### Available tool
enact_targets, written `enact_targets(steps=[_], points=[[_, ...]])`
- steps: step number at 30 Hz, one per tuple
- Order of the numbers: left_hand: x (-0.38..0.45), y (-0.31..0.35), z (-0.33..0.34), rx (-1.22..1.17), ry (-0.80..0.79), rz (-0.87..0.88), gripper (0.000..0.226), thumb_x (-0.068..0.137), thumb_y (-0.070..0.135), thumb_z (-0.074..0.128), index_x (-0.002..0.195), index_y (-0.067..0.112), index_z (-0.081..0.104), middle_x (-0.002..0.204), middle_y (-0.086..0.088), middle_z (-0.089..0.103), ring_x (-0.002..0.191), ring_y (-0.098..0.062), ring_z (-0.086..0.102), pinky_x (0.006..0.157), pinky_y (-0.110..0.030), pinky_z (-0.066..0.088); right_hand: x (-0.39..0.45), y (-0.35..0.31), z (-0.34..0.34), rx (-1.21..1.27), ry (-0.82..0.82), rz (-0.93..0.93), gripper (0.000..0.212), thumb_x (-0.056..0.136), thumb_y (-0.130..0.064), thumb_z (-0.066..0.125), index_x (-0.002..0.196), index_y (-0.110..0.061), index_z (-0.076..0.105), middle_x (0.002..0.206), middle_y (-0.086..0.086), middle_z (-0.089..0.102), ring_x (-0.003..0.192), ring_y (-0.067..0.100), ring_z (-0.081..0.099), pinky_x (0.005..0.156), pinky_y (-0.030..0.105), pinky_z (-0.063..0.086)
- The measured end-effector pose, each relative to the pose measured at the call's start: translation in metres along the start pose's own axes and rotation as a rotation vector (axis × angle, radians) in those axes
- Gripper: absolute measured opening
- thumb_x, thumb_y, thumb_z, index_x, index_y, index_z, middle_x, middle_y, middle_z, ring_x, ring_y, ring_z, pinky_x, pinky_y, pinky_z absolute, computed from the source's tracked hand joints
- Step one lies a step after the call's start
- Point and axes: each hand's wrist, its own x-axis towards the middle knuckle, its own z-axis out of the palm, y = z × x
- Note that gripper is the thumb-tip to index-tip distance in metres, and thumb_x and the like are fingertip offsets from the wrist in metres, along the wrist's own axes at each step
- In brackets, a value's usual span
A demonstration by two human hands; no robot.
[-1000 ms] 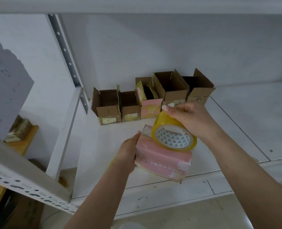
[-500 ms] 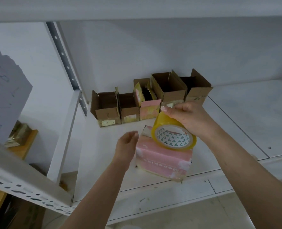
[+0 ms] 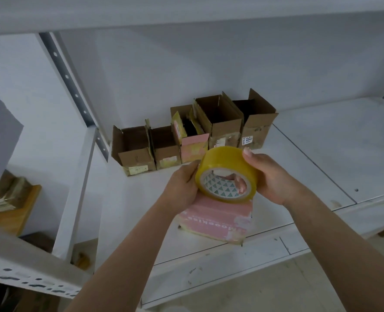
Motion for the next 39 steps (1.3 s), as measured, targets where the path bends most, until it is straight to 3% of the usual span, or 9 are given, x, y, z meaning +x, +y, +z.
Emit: enact_targets(steps=[3, 6, 14, 18, 25, 32, 35, 37, 39], points=[[0.002, -0.003, 0.001, 0.036, -0.003, 0.017, 0.033, 0.095, 0.022, 0.042, 0.087, 0.043, 0.066, 0.096, 0.014, 0.072, 0.096, -0.001, 0.064, 0.085, -0.017, 0.049, -0.002, -0.002, -0.003, -0.029, 0.047, 0.01, 0.045, 0.078, -0.067, 0.063, 0.088, -0.026, 0.079, 0.091, 0.004, 0.076, 0.089, 0.018, 0.072, 0.077, 0.025, 0.054], [0.006, -0.012, -0.001, 0.19, -0.035, 0.044, 0.03, 0.102, 0.022, 0.041, 0.094, 0.015, 0.069, 0.101, -0.012, 0.062, 0.096, -0.021, 0.058, 0.086, -0.036, 0.045, -0.002, -0.014, -0.005, -0.159, 0.107, 0.028, 0.057, 0.067, -0.073, 0.065, 0.092, -0.023, 0.078, 0.094, 0.007, 0.076, 0.092, 0.023, 0.072, 0.09, 0.038, 0.052], [0.008, -0.012, 0.0, 0.296, -0.001, 0.029, 0.045, 0.103, 0.042, 0.03, 0.118, 0.027, 0.07, 0.097, 0.014, 0.055, 0.097, -0.006, 0.052, 0.081, -0.009, 0.035, -0.03, -0.04, -0.023, -0.497, 0.256, 0.084, 0.085, 0.054, -0.074, 0.062, 0.076, 0.008, 0.068, 0.062, 0.009, 0.071, 0.056, 0.02, 0.07, 0.062, 0.029, 0.053], [0.008, -0.013, -0.001, 0.367, -0.033, 0.027, 0.038, 0.1, 0.043, 0.042, 0.123, 0.026, 0.067, 0.103, 0.004, 0.057, 0.101, -0.015, 0.055, 0.087, -0.027, 0.041, -0.044, -0.031, -0.039, -0.649, 0.296, 0.201, 0.082, 0.067, -0.069, 0.066, 0.074, 0.013, 0.063, 0.068, 0.025, 0.065, 0.053, 0.026, 0.062, 0.061, 0.029, 0.046], [0.011, -0.013, -0.002, 0.396, -0.036, 0.025, 0.032, 0.099, 0.038, 0.051, 0.127, 0.03, 0.064, 0.107, 0.007, 0.055, 0.1, -0.009, 0.053, 0.078, -0.009, 0.035, -0.053, 0.007, -0.054, -0.807, 0.319, 0.379, 0.06, 0.077, -0.062, 0.068, 0.04, -0.016, 0.057, 0.042, 0.0, 0.056, 0.037, 0.009, 0.055, 0.048, 0.023, 0.039], [0.011, -0.01, -0.001, 0.386, -0.05, 0.002, 0.032, 0.097, 0.04, 0.054, 0.126, 0.033, 0.064, 0.106, 0.012, 0.053, 0.102, -0.008, 0.054, 0.078, -0.006, 0.034, -0.046, 0.043, -0.052, -0.749, 0.271, 0.475, 0.048, 0.08, -0.055, 0.068, 0.055, -0.014, 0.067, 0.047, -0.002, 0.063, 0.04, 0.008, 0.06, 0.05, 0.022, 0.042], [0.008, -0.003, 0.0, 0.459, -0.071, -0.018, 0.035, 0.098, 0.045, 0.049, 0.129, 0.034, 0.061, 0.115, 0.009, 0.054, 0.113, -0.014, 0.053, 0.096, -0.023, 0.039, -0.041, 0.048, -0.05, -0.765, 0.263, 0.473, 0.051, 0.079, -0.058, 0.068, 0.06, -0.011, 0.07, 0.049, -0.002, 0.064, 0.041, 0.008, 0.06, 0.052, 0.024, 0.045], [0.009, 0.005, 0.004, 0.834, -0.082, -0.024, 0.042, 0.101, 0.048, 0.037, 0.138, 0.035, 0.051, 0.137, 0.005, 0.05, 0.133, -0.021, 0.041, 0.115, -0.049, 0.022, -0.04, 0.051, -0.049, -0.763, 0.262, 0.47, 0.05, 0.08, -0.059, 0.066, 0.06, -0.013, 0.07, 0.051, -0.001, 0.065, 0.043, 0.01, 0.062, 0.053, 0.024, 0.046], [0.009, 0.017, 0.016, 1.113, -0.067, 0.05, 0.05, 0.102, 0.047, 0.026, 0.149, 0.03, 0.034, 0.156, 0.002, 0.031, 0.147, -0.027, 0.018, 0.116, -0.057, 0.004, -0.039, 0.054, -0.049, -0.761, 0.261, 0.464, 0.05, 0.081, -0.058, 0.064, 0.062, -0.012, 0.07, 0.054, 0.0, 0.066, 0.048, 0.013, 0.064, 0.054, 0.025, 0.048]])
